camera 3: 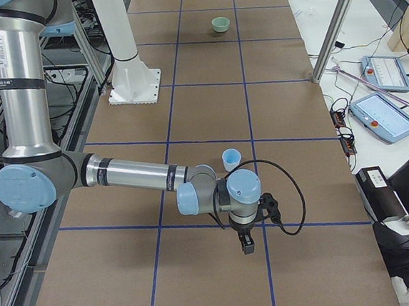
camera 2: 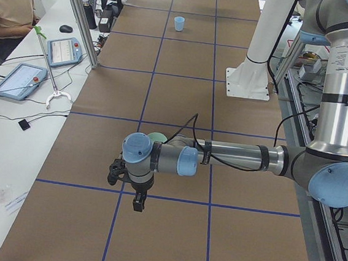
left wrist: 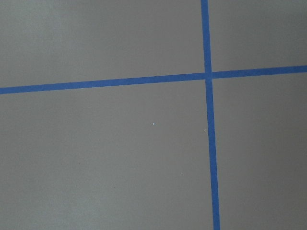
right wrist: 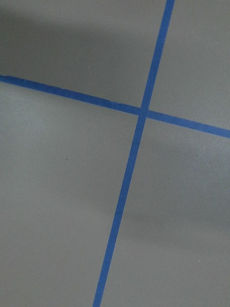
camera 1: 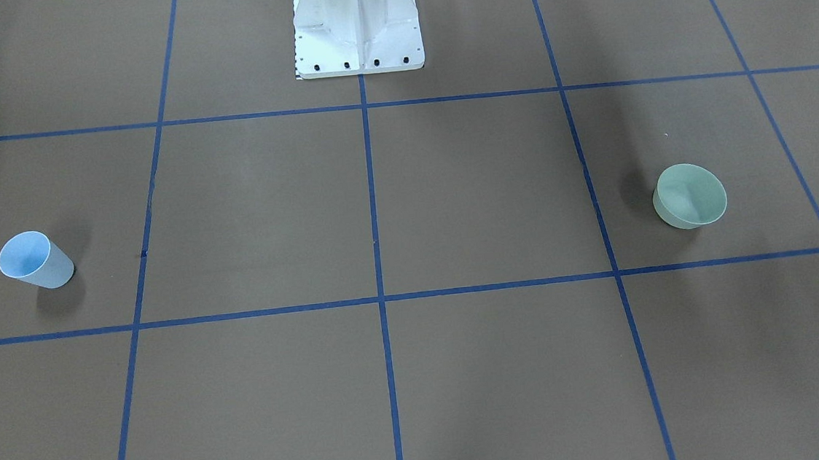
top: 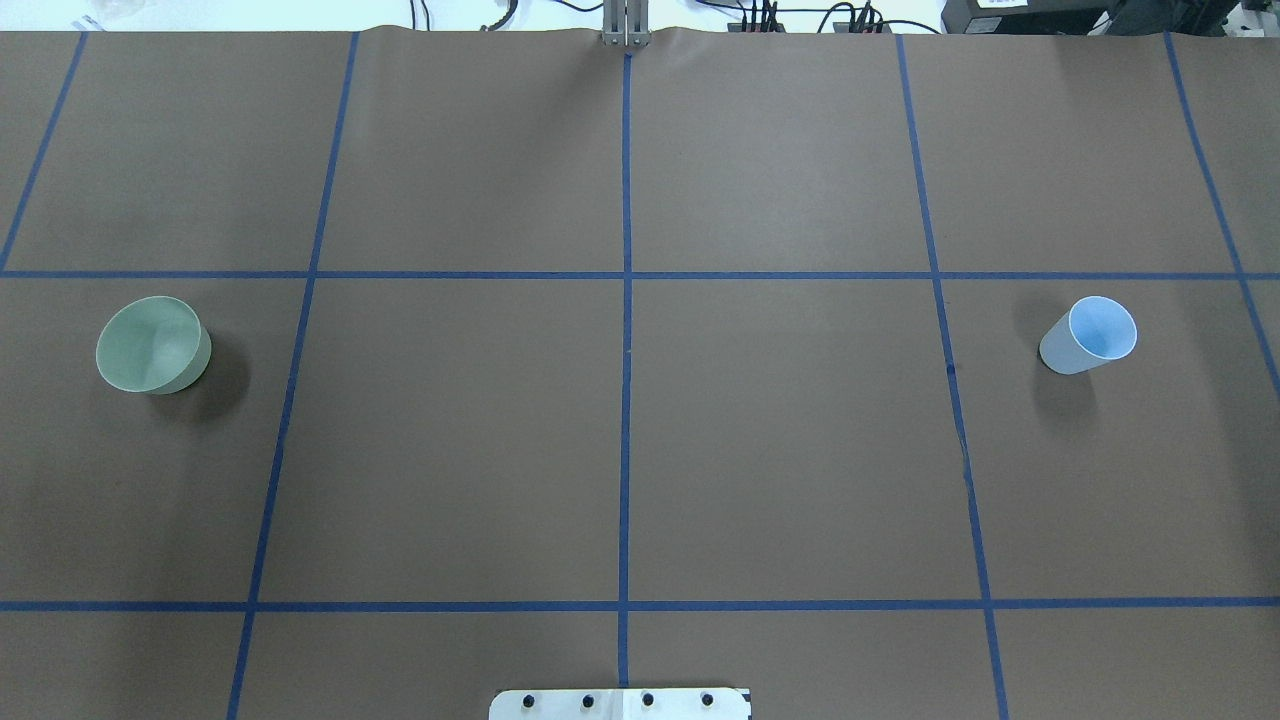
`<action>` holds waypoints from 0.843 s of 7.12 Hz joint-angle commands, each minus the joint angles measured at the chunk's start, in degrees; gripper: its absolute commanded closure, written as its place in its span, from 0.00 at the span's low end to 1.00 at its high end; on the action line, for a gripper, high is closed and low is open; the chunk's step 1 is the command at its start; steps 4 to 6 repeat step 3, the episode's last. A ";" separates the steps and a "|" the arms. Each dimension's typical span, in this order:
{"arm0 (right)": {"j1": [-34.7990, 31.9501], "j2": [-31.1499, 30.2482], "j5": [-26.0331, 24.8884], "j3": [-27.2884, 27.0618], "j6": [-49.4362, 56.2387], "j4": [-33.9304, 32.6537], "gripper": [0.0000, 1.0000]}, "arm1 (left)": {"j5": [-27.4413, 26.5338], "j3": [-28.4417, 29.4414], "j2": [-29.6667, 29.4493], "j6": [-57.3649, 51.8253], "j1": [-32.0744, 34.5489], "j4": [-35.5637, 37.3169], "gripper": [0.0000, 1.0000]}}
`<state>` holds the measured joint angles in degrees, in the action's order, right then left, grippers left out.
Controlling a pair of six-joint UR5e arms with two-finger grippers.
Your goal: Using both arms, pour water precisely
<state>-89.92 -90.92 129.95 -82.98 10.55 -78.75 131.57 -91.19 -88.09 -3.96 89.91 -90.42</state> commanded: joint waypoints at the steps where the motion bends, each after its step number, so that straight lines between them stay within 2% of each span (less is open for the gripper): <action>1: 0.00 -0.05 0.04 0.01 0.00 0.00 0.00 | 0.00 -0.21 0.72 0.00 0.00 -0.02 0.00; 6: 0.00 -0.14 -0.05 0.01 0.08 0.87 0.00 | 0.18 -0.31 0.81 0.00 0.00 -0.02 0.00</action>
